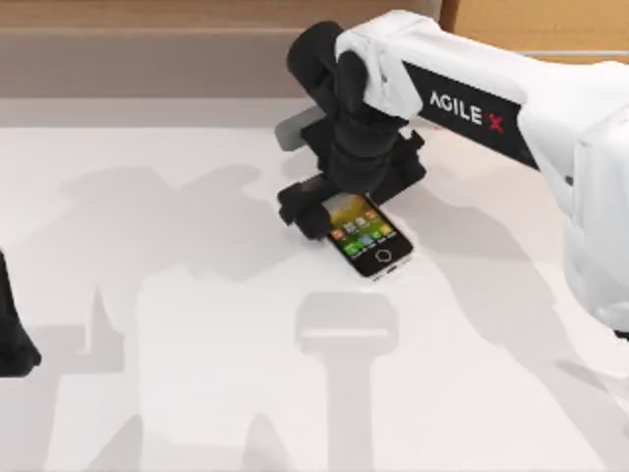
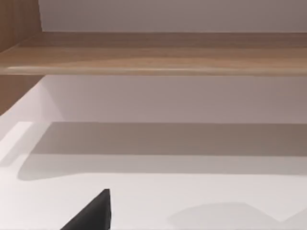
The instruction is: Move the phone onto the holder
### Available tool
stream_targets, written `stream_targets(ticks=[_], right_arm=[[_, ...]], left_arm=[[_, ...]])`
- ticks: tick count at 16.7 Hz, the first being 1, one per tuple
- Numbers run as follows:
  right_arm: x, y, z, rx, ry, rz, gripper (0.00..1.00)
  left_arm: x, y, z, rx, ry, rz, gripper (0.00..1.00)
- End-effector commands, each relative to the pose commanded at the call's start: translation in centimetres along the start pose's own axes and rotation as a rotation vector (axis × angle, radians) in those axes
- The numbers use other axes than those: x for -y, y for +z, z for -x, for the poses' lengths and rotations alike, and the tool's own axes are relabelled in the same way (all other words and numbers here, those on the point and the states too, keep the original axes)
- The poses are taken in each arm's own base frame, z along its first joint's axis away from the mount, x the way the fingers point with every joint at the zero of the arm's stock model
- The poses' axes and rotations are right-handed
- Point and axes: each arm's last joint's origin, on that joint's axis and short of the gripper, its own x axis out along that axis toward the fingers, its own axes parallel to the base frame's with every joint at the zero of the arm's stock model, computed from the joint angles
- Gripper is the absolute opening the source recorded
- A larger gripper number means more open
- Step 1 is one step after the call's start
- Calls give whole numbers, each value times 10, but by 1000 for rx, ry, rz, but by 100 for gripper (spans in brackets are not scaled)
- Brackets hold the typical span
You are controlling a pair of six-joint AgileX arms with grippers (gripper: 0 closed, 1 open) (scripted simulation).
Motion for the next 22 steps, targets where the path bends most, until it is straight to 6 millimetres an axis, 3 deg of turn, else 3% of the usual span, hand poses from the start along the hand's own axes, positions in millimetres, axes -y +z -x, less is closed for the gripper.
stream_targets(ticks=[13, 16, 18, 22], right_arm=[[4, 3, 26, 16, -14, -27, 0], [12, -4, 59, 73, -69, -115, 0], [16, -17, 92, 128, -115, -174, 0], [18, -65, 176, 303, -196, -264, 0]], left_arm=[[0, 0, 0, 0, 0, 0, 100], [0, 0, 0, 0, 0, 0, 100], [0, 0, 0, 0, 0, 0, 100], [0, 0, 0, 0, 0, 0, 100]])
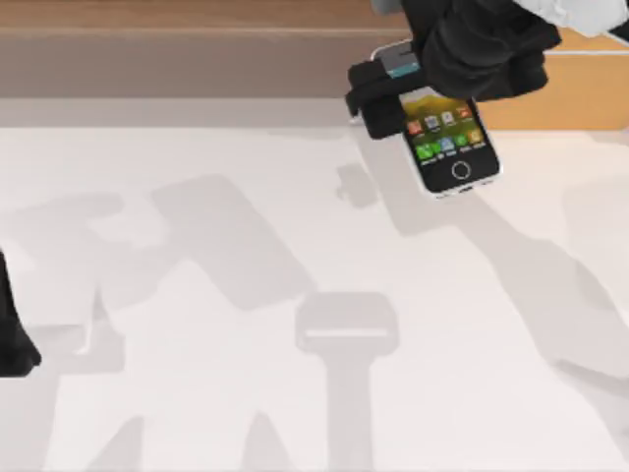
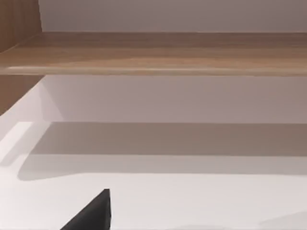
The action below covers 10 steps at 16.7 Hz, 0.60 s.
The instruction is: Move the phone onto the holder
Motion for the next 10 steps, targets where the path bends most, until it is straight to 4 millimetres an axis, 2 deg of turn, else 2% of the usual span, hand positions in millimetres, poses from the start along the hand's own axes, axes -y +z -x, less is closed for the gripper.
stream_targets(ticks=[2, 4, 7, 10], right_arm=[[12, -19, 49, 110, -16, -30, 0], [22, -42, 88, 210, -24, -50, 0], [38, -72, 122, 328, -57, -110, 0], [63, -102, 139, 423, -140, -229, 0]], left_arm=[[0, 0, 0, 0, 0, 0, 100], [0, 0, 0, 0, 0, 0, 100], [0, 0, 0, 0, 0, 0, 100], [0, 0, 0, 0, 0, 0, 100]])
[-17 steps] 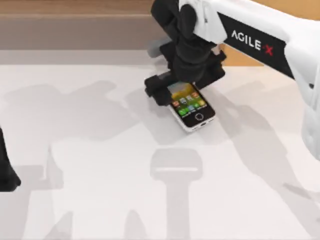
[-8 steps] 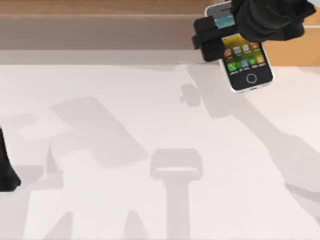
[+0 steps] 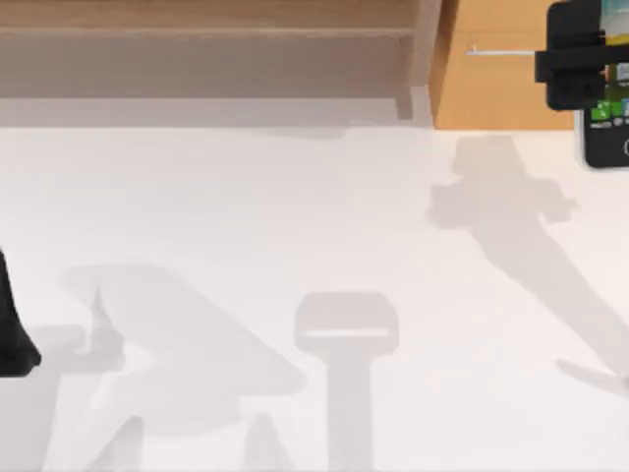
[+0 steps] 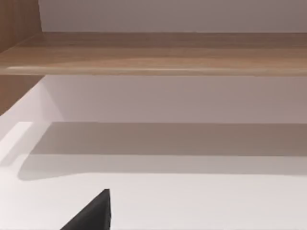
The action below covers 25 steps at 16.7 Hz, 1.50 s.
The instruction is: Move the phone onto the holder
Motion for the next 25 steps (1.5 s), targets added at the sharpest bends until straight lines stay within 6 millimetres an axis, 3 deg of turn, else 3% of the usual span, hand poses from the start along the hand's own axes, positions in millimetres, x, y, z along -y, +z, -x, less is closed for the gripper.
stream_targets(ticks=[4, 9, 16, 19, 25], right_arm=[[34, -35, 21, 92, -121, -99, 0], [51, -84, 34, 167, -165, -117, 0], [79, -180, 24, 265, -303, -191, 0], [85, -199, 18, 300, -366, -231, 0], [87, -202, 17, 308, -383, -241, 0]], left_arm=[[0, 0, 0, 0, 0, 0, 100], [0, 0, 0, 0, 0, 0, 100], [0, 0, 0, 0, 0, 0, 100], [0, 0, 0, 0, 0, 0, 100], [0, 0, 0, 0, 0, 0, 100]])
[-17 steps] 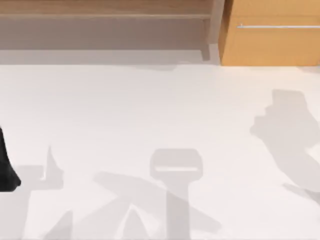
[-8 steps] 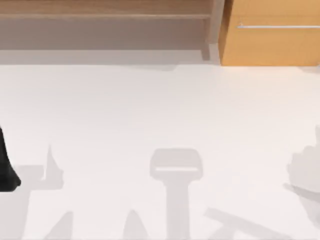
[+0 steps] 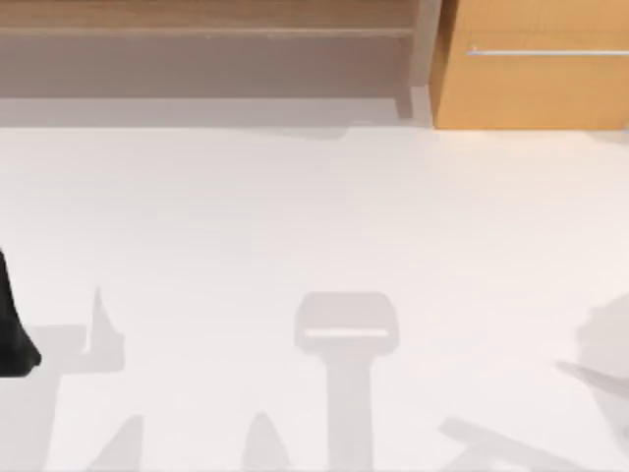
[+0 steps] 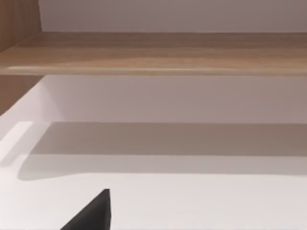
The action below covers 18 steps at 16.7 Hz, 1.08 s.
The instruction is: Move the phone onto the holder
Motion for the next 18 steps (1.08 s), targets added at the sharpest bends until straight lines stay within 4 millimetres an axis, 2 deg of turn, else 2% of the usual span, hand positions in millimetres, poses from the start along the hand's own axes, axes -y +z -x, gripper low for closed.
stream_targets(ticks=[4, 12, 15, 18], right_arm=[[1, 9, 2, 16, 14, -10, 0], [14, 70, 11, 186, 25, -113, 0], [14, 66, -1, 199, 13, -115, 0], [7, 31, -25, 106, 27, -52, 0]], left_arm=[[0, 0, 0, 0, 0, 0, 100], [0, 0, 0, 0, 0, 0, 100], [0, 0, 0, 0, 0, 0, 100], [0, 0, 0, 0, 0, 0, 100]])
